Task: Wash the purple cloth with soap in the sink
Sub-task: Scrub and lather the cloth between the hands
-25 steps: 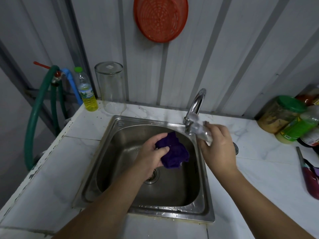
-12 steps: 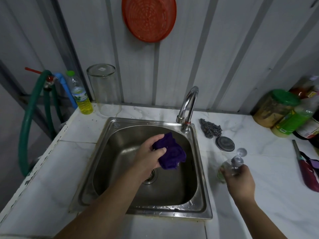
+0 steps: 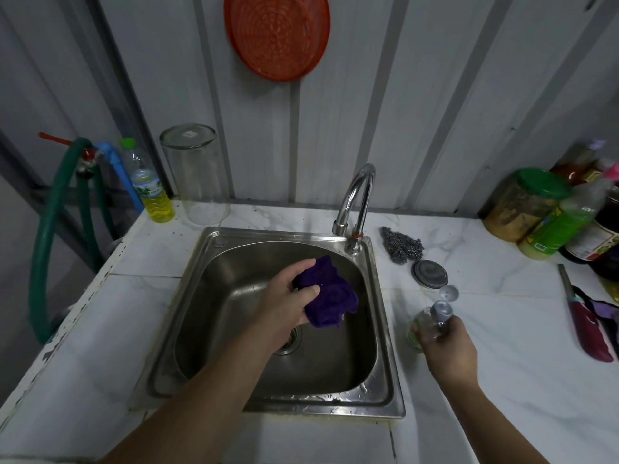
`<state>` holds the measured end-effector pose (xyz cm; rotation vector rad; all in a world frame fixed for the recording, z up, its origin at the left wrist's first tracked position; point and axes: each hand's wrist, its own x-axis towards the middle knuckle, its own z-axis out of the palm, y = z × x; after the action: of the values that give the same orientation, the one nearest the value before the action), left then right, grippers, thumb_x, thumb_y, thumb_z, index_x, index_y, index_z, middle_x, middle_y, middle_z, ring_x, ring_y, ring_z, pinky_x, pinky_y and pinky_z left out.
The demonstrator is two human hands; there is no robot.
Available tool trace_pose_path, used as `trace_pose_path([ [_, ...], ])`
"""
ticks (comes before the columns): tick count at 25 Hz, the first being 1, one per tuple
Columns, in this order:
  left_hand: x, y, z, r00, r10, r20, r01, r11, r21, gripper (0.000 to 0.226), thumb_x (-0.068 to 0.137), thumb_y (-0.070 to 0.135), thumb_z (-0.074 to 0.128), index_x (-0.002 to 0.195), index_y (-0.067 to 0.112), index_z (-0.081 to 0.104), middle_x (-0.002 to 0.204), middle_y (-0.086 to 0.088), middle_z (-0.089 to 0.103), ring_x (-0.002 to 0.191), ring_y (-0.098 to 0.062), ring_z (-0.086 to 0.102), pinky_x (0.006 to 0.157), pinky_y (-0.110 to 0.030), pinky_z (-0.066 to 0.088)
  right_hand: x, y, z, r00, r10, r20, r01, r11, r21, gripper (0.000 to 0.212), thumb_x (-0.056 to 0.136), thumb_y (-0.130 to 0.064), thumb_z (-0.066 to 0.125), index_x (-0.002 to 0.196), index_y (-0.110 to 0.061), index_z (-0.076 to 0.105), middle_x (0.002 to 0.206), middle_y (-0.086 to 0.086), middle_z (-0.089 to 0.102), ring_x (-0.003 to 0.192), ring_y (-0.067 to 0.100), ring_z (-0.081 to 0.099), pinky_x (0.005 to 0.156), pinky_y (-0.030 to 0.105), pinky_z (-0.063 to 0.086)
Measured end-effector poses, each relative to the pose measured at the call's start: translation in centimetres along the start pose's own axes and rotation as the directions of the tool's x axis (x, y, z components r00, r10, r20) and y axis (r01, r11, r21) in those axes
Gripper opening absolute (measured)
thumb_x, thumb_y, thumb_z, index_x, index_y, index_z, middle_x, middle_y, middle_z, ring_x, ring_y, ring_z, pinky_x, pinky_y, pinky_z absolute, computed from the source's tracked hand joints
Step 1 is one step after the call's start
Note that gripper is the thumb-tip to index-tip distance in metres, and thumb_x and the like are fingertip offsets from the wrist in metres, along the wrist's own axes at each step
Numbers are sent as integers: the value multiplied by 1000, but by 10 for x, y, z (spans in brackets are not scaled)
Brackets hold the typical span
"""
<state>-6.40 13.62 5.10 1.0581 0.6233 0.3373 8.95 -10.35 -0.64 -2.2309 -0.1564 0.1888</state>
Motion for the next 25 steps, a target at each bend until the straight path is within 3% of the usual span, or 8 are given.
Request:
trace_pose_path([
  [2,0,-2,0,1000,-1,0,1,1000,-2,49,92,-10,61,118,31,69,133,-9,60,115,-32,67,84,-60,62,-2,-2,-3,1000,-11,29,10,1000,29,34,85,-34,76,106,-17,55,99,6,68,94,33,66,74,37,44],
  [5,1,-4,-1,1000,8,5,-8,1000,-20,49,91,-9,62,117,32,71,135,-10,59,115,-34,67,83,-61,61,-11,-7,-8,997,-56,-60,55,998,-23,71,78,-17,82,138,-3,46,128,20,61,120,39,55,94,47,46],
  [9,1,-4,2,1000,11,4,-11,999,-40,49,91,-10,61,116,32,71,136,-12,58,117,-35,66,84,-62,61,-44,-32,-4,844,-469,-260,451,883,-129,58,81,-6,72,135,-5,48,121,17,58,113,35,52,98,46,44],
  [12,-1,-3,6,1000,20,0,-20,999,-44,47,93,-9,60,122,28,67,137,-12,58,119,-35,65,86,-59,61,-60,-74,16,649,-753,107,760,646,-67,58,82,-19,78,134,-10,54,131,9,59,122,25,55,104,40,49],
  [15,-4,0,6,999,26,-22,-27,999,-42,49,95,-3,62,131,29,60,134,-9,61,118,-30,67,78,-43,65,-60,-104,41,472,-768,433,877,458,-143,83,82,-43,77,149,-7,44,154,13,44,143,28,38,119,40,32],
  [19,-1,3,-5,998,10,-63,-12,999,-31,68,94,1,66,151,27,41,137,-4,57,116,-25,66,76,-38,63,-48,-125,59,463,-769,441,885,428,-183,64,88,-33,75,141,-4,55,142,16,58,119,39,55,105,46,46],
  [21,4,5,-12,997,-9,-76,6,999,-44,47,97,8,64,141,21,53,128,-8,64,105,-25,71,70,-38,63,-45,-132,64,472,-782,407,877,465,-122,46,93,-27,68,134,-7,61,132,12,66,110,35,60,101,39,46],
  [25,9,5,-16,986,-62,-157,31,982,-189,30,102,24,52,127,15,66,95,-6,78,75,-16,74,63,-30,59,-44,-143,77,741,-611,279,593,790,156,26,100,-25,56,123,-19,66,110,-1,73,104,18,65,91,26,51],
])
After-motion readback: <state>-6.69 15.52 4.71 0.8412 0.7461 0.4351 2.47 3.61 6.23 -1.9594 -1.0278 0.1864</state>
